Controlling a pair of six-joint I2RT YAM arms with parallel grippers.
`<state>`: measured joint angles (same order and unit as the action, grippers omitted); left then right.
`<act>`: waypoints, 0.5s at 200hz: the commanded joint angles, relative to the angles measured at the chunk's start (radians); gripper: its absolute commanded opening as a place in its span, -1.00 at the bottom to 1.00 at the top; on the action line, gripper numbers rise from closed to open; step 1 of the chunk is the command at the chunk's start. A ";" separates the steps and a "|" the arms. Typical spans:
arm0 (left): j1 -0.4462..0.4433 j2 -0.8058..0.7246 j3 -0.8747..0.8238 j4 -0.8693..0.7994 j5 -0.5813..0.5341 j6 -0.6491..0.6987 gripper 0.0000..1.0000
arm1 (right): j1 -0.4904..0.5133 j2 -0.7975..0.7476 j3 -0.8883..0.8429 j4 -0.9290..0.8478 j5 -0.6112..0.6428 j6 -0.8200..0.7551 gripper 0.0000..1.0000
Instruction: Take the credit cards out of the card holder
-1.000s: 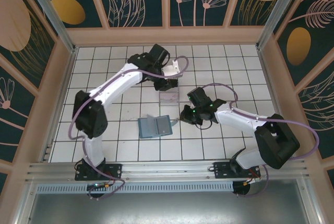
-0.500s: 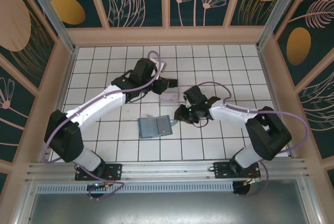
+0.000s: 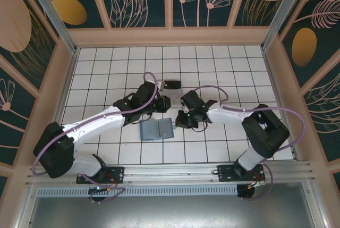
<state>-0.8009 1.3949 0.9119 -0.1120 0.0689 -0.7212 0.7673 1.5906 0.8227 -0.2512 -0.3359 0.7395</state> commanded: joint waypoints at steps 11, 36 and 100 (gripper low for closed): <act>-0.034 0.015 0.009 -0.041 -0.033 -0.137 -0.62 | 0.033 -0.074 -0.036 0.029 0.051 0.079 -0.83; -0.083 0.055 0.032 -0.155 -0.078 -0.165 -0.56 | 0.049 -0.141 -0.099 0.065 0.078 0.155 -0.84; -0.202 0.189 0.091 -0.347 -0.163 -0.196 -0.36 | 0.066 -0.232 -0.200 0.123 0.121 0.249 -0.83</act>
<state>-0.9817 1.5436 0.9630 -0.3531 -0.0402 -0.8837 0.8246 1.3796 0.6430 -0.1635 -0.2539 0.9432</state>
